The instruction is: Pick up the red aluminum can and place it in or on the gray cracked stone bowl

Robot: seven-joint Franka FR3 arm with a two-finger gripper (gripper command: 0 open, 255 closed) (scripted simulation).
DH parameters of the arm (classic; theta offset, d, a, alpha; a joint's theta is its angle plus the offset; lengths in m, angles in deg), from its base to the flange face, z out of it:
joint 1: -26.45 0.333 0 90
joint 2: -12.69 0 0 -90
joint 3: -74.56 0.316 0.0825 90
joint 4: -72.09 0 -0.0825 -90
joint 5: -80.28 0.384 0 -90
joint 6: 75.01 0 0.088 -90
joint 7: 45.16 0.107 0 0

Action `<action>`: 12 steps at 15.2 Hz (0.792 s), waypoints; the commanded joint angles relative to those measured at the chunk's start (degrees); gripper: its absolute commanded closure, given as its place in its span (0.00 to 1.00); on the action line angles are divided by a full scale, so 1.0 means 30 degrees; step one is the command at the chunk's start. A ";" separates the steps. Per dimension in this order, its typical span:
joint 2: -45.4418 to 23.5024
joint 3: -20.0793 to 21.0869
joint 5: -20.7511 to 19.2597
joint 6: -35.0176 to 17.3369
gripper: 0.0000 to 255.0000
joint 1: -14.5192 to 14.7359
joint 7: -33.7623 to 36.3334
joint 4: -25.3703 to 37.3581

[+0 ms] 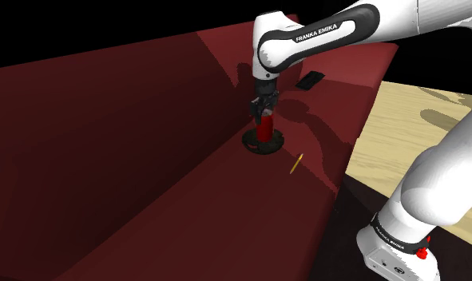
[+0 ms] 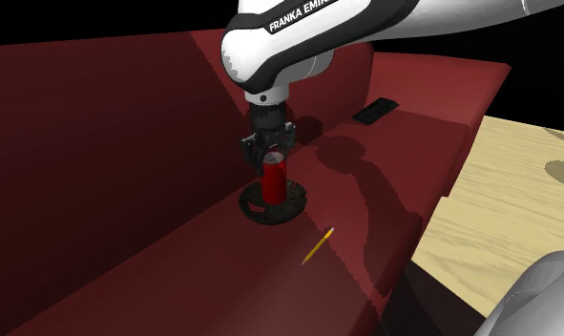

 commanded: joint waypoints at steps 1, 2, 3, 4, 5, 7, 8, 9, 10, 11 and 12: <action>0.0003 0.0000 0.0000 -0.0005 1.00 0.0000 0.0000 0.0001; 0.0004 0.0000 0.0000 -0.0005 0.00 0.0000 0.0001 0.0001; 0.0004 0.0001 0.0000 -0.0004 0.00 0.0000 0.0001 0.0002; 0.0004 0.0000 0.0000 -0.0005 0.00 0.0000 0.0000 0.0001; 0.0005 0.0000 0.0000 -0.0004 0.00 0.0000 0.0000 0.0001; 0.0004 0.0000 0.0000 -0.0004 0.00 0.0000 0.0000 0.0001; 0.0114 -0.0003 0.0013 0.0635 0.00 0.0001 -0.0010 0.0532; 0.0199 -0.0006 0.0022 0.1275 0.00 0.0003 -0.0018 0.1087; 0.0258 -0.0007 0.0029 0.1914 0.00 0.0003 -0.0023 0.1668; 0.0286 -0.0008 0.0032 0.2419 0.00 0.0004 -0.0025 0.2144; 0.0286 -0.0008 0.0032 0.2419 0.00 0.0004 -0.0025 0.2144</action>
